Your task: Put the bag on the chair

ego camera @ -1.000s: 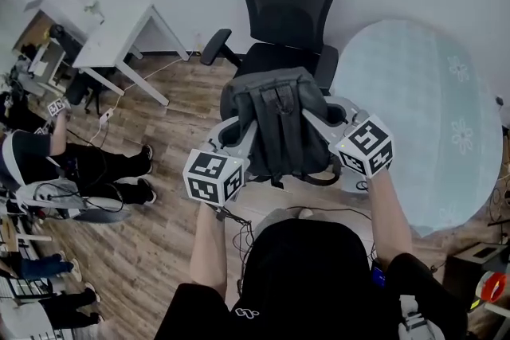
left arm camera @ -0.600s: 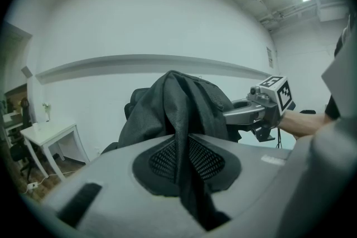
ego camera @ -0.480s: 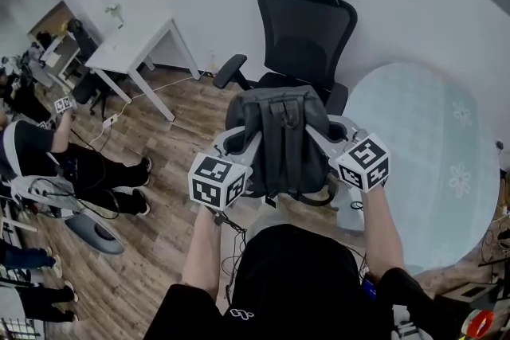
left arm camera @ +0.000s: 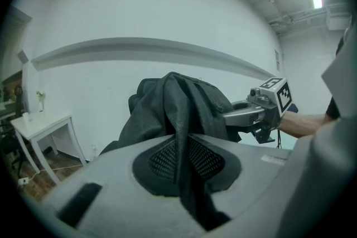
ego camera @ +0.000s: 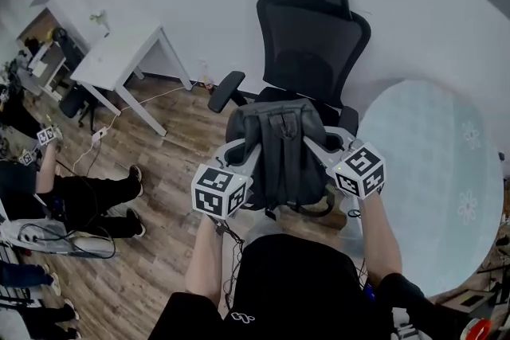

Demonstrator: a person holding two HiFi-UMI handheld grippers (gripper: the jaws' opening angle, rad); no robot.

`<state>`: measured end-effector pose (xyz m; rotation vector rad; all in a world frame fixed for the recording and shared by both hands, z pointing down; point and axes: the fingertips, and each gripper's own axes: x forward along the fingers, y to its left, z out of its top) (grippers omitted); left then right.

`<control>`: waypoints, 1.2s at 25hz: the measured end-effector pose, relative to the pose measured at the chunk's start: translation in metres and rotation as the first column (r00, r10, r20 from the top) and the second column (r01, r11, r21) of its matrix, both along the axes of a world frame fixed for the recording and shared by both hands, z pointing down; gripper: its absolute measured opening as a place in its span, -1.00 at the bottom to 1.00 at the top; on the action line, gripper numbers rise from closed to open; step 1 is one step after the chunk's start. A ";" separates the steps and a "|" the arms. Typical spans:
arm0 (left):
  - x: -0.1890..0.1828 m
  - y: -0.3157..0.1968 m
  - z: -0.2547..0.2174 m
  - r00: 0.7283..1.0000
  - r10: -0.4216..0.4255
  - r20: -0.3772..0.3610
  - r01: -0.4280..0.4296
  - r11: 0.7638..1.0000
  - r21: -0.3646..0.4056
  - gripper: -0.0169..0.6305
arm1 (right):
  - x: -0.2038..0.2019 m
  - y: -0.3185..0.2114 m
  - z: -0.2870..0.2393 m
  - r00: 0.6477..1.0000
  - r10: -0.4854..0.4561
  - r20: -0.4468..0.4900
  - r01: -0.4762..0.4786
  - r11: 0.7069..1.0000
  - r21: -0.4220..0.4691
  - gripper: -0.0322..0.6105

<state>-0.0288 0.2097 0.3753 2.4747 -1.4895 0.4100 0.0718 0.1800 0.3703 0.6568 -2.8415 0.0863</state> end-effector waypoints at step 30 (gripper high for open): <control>-0.097 -0.325 0.137 0.998 0.017 -0.063 -0.041 0.913 -0.406 -0.80 | -0.102 -0.344 0.132 0.995 0.003 -0.096 -0.032 0.951 -0.307 -0.75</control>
